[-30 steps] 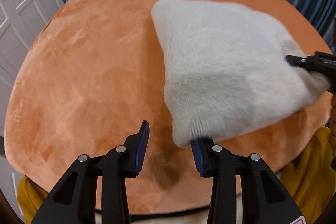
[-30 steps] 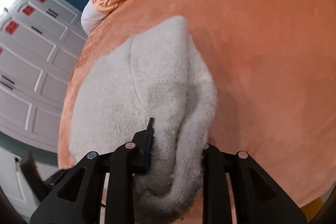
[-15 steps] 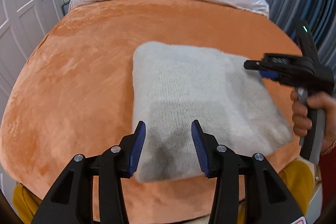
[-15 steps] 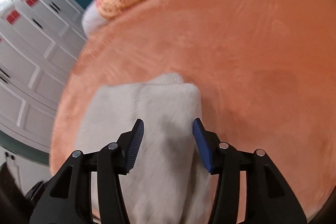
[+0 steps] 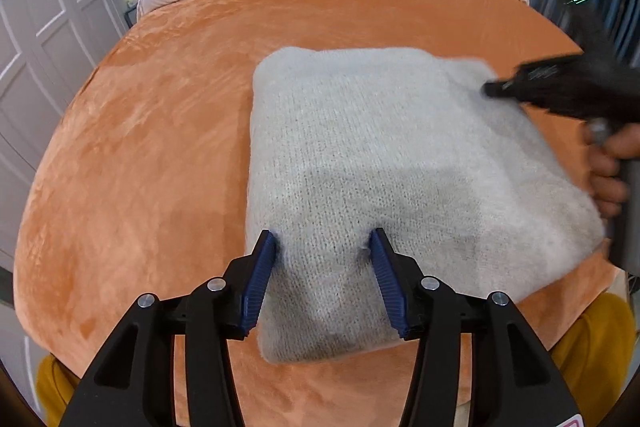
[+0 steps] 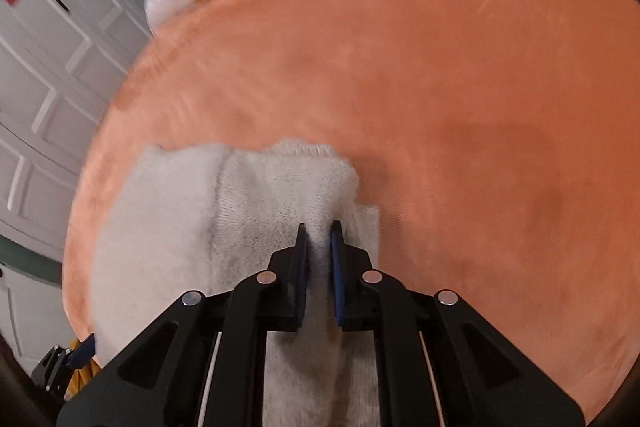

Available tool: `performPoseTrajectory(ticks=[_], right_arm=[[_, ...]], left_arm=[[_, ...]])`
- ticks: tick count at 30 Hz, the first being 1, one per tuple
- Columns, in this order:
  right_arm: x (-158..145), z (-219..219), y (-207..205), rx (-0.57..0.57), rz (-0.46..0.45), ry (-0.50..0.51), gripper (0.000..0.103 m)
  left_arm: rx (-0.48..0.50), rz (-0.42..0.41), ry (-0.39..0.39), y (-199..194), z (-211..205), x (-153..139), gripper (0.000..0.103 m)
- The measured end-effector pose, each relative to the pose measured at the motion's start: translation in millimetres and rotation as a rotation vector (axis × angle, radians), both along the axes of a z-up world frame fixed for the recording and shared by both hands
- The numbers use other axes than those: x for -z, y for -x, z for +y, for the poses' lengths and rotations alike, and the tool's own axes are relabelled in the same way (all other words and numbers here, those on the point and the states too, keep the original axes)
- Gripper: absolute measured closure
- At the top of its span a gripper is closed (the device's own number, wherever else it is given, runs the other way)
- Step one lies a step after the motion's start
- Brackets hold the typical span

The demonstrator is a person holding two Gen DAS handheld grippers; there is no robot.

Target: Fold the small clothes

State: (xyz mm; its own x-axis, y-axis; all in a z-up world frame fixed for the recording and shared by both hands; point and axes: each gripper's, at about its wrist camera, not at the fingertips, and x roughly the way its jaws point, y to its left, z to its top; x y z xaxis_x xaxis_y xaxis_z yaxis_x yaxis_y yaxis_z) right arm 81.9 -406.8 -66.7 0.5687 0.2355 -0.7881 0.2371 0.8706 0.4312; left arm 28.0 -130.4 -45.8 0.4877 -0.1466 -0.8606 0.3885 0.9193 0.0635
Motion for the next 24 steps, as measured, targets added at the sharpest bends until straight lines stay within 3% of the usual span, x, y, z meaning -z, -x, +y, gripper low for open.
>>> performPoseTrajectory(ticks=[3, 8, 13, 16, 18, 19, 20, 24], right_arm=[[-31, 0, 51, 0.015, -0.081, 0.019, 0.089], [-27, 9, 133, 0.017, -0.07, -0.033, 0.074], [-9, 36, 163, 0.008, -0.079, -0.061, 0.071], [-3, 48, 158, 0.007, -0.074, -0.044, 0.068], [5, 50, 146, 0.007, -0.041, -0.026, 0.072], [7, 51, 143, 0.005, -0.031, -0.022, 0.09], [8, 54, 138, -0.01, -0.016, -0.022, 0.094], [-22, 64, 155, -0.027, -0.093, 0.041, 0.096]], left_arm=[[-0.008, 0.006, 0.015, -1, 3, 1, 0.053], [-0.006, 0.002, 0.027, 0, 7, 1, 0.052], [-0.025, 0.021, 0.036, 0, 14, 6, 0.048], [-0.039, 0.038, 0.052, -2, 19, 8, 0.047], [-0.038, 0.035, 0.048, -1, 19, 8, 0.047], [-0.037, 0.031, 0.044, -1, 19, 8, 0.047], [-0.036, 0.028, 0.042, 0, 19, 8, 0.047], [-0.045, 0.032, 0.039, 3, 23, 10, 0.047]])
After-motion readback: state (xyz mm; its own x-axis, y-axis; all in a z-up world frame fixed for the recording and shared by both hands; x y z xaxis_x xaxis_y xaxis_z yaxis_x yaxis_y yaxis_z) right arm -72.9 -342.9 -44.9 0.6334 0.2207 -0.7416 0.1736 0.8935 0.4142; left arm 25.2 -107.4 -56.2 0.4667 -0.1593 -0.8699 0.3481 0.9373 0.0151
